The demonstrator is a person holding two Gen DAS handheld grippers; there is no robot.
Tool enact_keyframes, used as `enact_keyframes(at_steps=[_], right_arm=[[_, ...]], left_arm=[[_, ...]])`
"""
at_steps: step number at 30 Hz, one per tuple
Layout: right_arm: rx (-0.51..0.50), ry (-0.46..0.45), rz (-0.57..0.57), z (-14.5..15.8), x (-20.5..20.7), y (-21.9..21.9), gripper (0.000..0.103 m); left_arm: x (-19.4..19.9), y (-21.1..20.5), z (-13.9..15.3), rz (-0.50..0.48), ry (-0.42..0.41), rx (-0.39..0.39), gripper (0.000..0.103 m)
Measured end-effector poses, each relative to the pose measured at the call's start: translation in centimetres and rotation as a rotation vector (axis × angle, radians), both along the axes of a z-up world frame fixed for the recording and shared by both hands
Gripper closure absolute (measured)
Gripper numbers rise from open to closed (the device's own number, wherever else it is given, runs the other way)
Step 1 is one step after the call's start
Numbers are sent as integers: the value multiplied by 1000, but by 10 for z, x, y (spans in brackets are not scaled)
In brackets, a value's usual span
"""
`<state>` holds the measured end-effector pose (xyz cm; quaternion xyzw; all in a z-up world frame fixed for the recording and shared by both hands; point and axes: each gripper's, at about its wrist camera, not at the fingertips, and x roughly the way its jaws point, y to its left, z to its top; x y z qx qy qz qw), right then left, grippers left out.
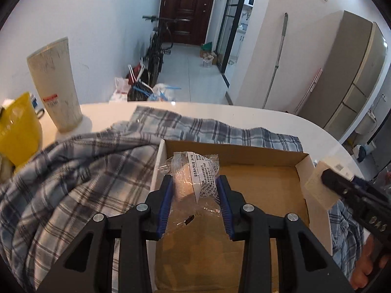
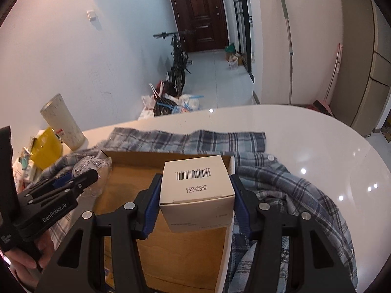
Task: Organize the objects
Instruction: 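Lower the bandage roll into the cardboard box and open the left gripper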
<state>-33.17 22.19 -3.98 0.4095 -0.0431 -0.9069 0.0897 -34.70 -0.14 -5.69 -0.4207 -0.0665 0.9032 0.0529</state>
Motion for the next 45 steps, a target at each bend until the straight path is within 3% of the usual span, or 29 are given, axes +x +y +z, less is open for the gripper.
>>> enact_keyframes(at_steps=[7, 14, 22, 30, 33, 34, 35, 37, 45], right_arm=[[7, -30, 0, -8, -5, -1, 50], [12, -19, 9, -6, -6, -7, 50], [22, -14, 11, -4, -5, -8, 50], [8, -13, 5, -2, -6, -4, 50], [2, -20, 4, -4, -8, -3, 50], [-4, -23, 6, -4, -8, -2, 50], [-8, -25, 6, -4, -8, -2, 50], [-14, -26, 6, -4, -9, -1, 50], [-22, 4, 16, 0, -6, -2, 50]], left_arm=[[1, 7, -4, -16, 17, -35, 65], [7, 20, 1, -42, 100, -92, 65], [6, 32, -6, -65, 100, -140, 65], [4, 30, -11, -60, 71, -128, 65], [4, 30, -10, -54, 75, -139, 61], [5, 30, -10, -52, 75, -141, 54], [5, 30, -10, -48, 77, -144, 39], [6, 29, -7, -27, 101, -153, 25], [24, 27, 16, -13, 268, -121, 16]])
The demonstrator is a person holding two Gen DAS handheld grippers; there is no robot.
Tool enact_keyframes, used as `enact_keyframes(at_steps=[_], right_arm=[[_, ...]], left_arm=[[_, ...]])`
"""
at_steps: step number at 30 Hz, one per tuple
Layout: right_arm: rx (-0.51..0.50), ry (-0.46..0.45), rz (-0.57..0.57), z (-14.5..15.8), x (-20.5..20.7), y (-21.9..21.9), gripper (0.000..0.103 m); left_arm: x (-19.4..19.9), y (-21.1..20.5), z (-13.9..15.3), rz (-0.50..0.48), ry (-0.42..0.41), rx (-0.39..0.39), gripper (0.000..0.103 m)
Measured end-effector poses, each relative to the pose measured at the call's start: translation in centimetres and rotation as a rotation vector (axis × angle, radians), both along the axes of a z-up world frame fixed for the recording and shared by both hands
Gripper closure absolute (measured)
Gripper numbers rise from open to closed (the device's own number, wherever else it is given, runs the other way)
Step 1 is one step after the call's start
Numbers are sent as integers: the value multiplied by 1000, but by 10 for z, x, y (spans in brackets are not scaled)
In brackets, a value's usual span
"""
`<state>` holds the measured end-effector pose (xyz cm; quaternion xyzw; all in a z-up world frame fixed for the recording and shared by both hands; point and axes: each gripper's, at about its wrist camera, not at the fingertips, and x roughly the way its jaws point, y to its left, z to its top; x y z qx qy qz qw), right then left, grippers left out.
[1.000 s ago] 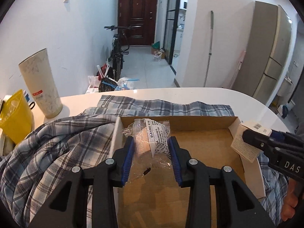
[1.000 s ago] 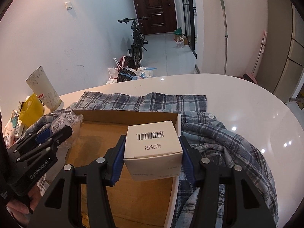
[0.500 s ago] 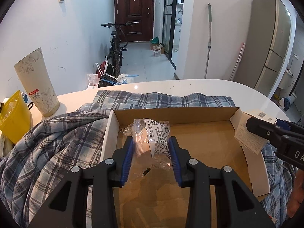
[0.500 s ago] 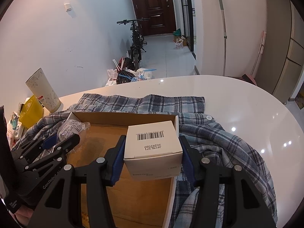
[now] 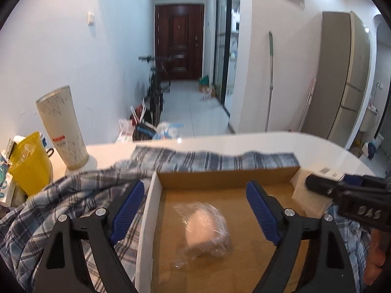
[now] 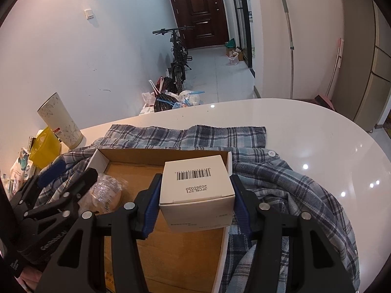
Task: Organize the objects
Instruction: 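Lower the bandage roll into the cardboard box and open the left gripper, then lower the white barcode box into the cardboard box and release it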
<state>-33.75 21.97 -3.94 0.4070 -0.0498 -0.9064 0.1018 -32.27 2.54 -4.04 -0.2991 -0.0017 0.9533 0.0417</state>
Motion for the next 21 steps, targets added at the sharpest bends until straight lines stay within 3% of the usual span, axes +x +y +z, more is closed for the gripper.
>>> enact_keyframes(at_steps=[15, 21], right_arm=[[-7, -30, 18, -16, -6, -3, 50], [26, 31, -11, -6, 0, -2, 35]], left_arm=[[3, -1, 7, 4, 15, 15, 15], [9, 0, 16, 0, 32, 9, 15]])
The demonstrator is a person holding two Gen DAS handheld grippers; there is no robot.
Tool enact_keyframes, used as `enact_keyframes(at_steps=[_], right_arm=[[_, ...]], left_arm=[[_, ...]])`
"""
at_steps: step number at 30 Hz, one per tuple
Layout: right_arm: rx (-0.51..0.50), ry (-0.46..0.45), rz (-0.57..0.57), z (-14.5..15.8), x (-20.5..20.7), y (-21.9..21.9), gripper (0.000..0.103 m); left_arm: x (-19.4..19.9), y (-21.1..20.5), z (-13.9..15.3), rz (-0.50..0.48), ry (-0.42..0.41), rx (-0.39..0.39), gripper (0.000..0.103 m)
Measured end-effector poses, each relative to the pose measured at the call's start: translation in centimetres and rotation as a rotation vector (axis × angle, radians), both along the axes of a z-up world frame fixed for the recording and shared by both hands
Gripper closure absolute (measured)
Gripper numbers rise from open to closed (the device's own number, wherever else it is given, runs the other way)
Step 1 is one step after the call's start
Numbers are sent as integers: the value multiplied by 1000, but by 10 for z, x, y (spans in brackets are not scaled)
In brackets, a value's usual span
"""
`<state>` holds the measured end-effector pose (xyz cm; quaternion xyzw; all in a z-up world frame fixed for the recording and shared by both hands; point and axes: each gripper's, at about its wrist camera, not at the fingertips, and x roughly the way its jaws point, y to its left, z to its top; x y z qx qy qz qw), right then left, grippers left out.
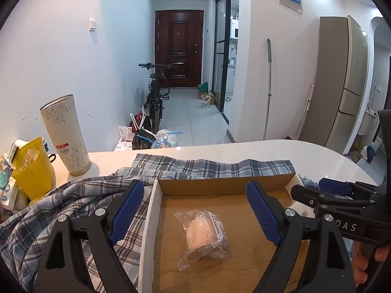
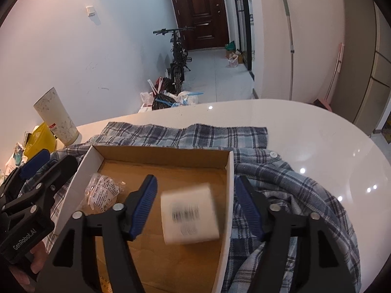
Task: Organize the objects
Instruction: 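Lower the white barcode box into the cardboard box and release it, then grasp the gold coffee bag with the left gripper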
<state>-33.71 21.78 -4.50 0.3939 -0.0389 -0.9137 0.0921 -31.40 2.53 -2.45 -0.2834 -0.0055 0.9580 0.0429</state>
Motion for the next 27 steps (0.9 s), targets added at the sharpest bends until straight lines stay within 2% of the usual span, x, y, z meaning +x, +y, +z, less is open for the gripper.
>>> enact_keyframes(at_steps=[4, 10, 12, 15, 17, 20, 24, 27], right_arm=[[-23, 35, -14, 22, 8, 6, 35], [-25, 129, 1, 67, 34, 8, 34], [-9, 156, 7, 79, 46, 7, 33], [58, 223, 8, 97, 69, 3, 32], [68, 269, 29, 108, 90, 3, 26], [27, 309, 49, 118, 116, 9, 16], [-18, 325, 62, 121, 143, 17, 11], [-10, 309, 82, 113, 157, 18, 9]], left_arm=[[13, 0, 23, 3, 58, -5, 15], [42, -8, 63, -1, 121, 37, 15], [57, -10, 75, -8, 141, 33, 15], [78, -11, 85, -56, 121, 55, 15], [93, -11, 88, -76, 116, 64, 15], [120, -9, 91, -70, 123, 40, 15], [148, -12, 87, -44, 111, 41, 15], [161, -11, 80, -50, 76, 53, 15]])
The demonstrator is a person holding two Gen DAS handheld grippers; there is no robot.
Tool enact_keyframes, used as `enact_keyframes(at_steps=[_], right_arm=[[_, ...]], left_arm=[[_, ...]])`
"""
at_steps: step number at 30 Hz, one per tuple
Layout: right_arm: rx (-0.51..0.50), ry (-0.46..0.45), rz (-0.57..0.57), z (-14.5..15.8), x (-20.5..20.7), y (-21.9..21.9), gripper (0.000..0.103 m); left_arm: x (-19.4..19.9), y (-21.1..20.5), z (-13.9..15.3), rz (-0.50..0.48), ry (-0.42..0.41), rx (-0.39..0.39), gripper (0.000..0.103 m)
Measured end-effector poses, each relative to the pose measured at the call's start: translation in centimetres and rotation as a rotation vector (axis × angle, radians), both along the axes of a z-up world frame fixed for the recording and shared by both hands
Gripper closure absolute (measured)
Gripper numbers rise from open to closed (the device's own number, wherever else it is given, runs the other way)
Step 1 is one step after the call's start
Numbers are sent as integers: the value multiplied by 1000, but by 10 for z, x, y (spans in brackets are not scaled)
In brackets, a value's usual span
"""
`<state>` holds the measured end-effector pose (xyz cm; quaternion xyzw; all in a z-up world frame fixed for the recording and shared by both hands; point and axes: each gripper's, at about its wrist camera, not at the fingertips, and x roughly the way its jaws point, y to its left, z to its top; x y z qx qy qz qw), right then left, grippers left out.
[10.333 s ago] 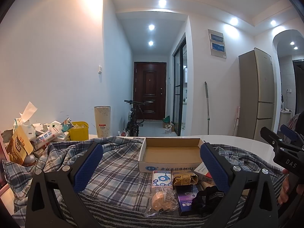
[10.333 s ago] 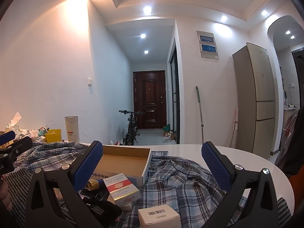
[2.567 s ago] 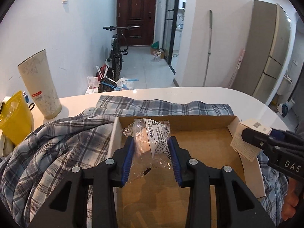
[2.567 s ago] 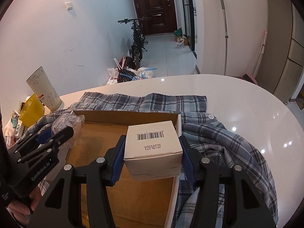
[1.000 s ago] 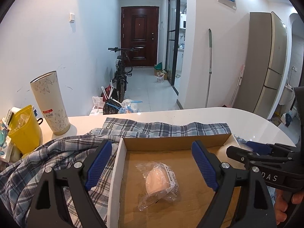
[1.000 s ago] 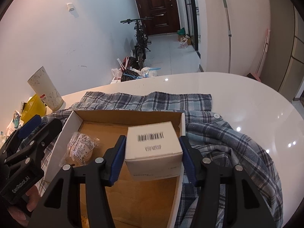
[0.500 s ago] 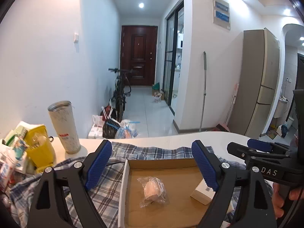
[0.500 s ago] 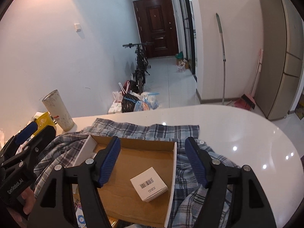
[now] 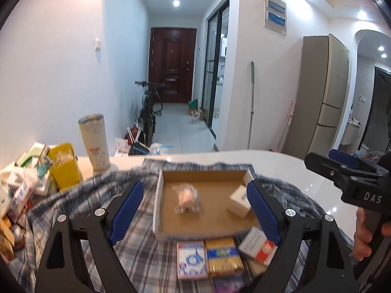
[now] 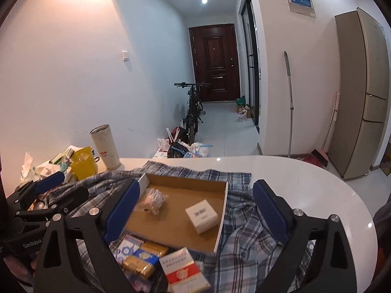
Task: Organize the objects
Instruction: 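Grasp the gold coffee bag with the left gripper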
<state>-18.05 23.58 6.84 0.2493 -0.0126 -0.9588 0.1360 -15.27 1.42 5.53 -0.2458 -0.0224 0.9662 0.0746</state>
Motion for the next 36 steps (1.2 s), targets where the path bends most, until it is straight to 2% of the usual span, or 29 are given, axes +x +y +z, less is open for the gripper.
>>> enact_keyframes(at_steps=[3, 5, 9, 11, 17, 22, 28, 31, 33, 36], right_arm=[[22, -22, 15, -14, 12, -1, 9], [30, -41, 21, -25, 16, 1, 9], [31, -85, 18, -47, 19, 8, 9], [25, -101, 18, -56, 18, 11, 9], [9, -100, -17, -74, 6, 22, 9], [-1, -128, -10, -91, -1, 27, 9], [5, -132, -6, -96, 5, 31, 9], [3, -128, 13, -95, 7, 29, 9], [0, -130, 7, -96, 7, 29, 9], [5, -150, 21, -99, 6, 26, 9]], left_arm=[[16, 6, -12, 34, 25, -43, 13], [19, 8, -21, 58, 34, -81, 0], [25, 2, -29, 54, 31, -7, 0], [23, 1, -34, 38, 14, 0, 0], [12, 7, -67, 23, -59, -20, 0], [4, 16, -89, 9, -114, -78, 0], [2, 18, -98, -44, -181, -2, 0], [1, 23, -104, -59, -196, -4, 0], [-1, 30, -110, -104, -210, -16, 0], [-7, 37, -122, -127, -258, -35, 0]])
